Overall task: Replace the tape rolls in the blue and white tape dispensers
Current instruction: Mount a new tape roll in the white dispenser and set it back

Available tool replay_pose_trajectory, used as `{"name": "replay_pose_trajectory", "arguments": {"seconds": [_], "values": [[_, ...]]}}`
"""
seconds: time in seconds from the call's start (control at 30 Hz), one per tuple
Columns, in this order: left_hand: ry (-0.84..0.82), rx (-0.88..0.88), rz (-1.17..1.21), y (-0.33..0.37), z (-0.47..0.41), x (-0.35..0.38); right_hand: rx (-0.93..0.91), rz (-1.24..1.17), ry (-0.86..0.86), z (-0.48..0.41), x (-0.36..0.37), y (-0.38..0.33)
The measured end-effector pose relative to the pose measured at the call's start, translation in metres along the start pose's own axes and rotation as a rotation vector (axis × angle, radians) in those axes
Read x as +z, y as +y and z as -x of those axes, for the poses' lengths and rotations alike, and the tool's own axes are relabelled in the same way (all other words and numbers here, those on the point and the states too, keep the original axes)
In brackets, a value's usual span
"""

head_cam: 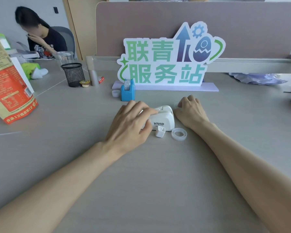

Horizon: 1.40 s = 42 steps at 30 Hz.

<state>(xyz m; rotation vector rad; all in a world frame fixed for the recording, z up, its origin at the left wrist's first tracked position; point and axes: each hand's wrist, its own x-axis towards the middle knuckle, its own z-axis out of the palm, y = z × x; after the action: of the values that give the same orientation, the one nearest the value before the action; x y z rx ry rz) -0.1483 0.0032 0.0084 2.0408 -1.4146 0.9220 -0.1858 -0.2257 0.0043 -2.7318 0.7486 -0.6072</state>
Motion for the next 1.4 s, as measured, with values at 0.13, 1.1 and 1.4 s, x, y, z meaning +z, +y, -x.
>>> {"name": "replay_pose_trajectory", "arguments": {"seconds": [0.13,1.1,1.4], "values": [[-0.055,0.032,0.054,0.006,0.003,-0.003,-0.055,-0.035,0.032,0.026,-0.01,0.002],[0.007,-0.45,0.69,0.033,0.0,-0.031,0.147,-1.444,-0.236,0.12,-0.057,-0.056],[0.055,-0.306,0.531,0.03,0.002,-0.026,0.105,-1.322,-0.279,0.124,-0.059,-0.057]]}}
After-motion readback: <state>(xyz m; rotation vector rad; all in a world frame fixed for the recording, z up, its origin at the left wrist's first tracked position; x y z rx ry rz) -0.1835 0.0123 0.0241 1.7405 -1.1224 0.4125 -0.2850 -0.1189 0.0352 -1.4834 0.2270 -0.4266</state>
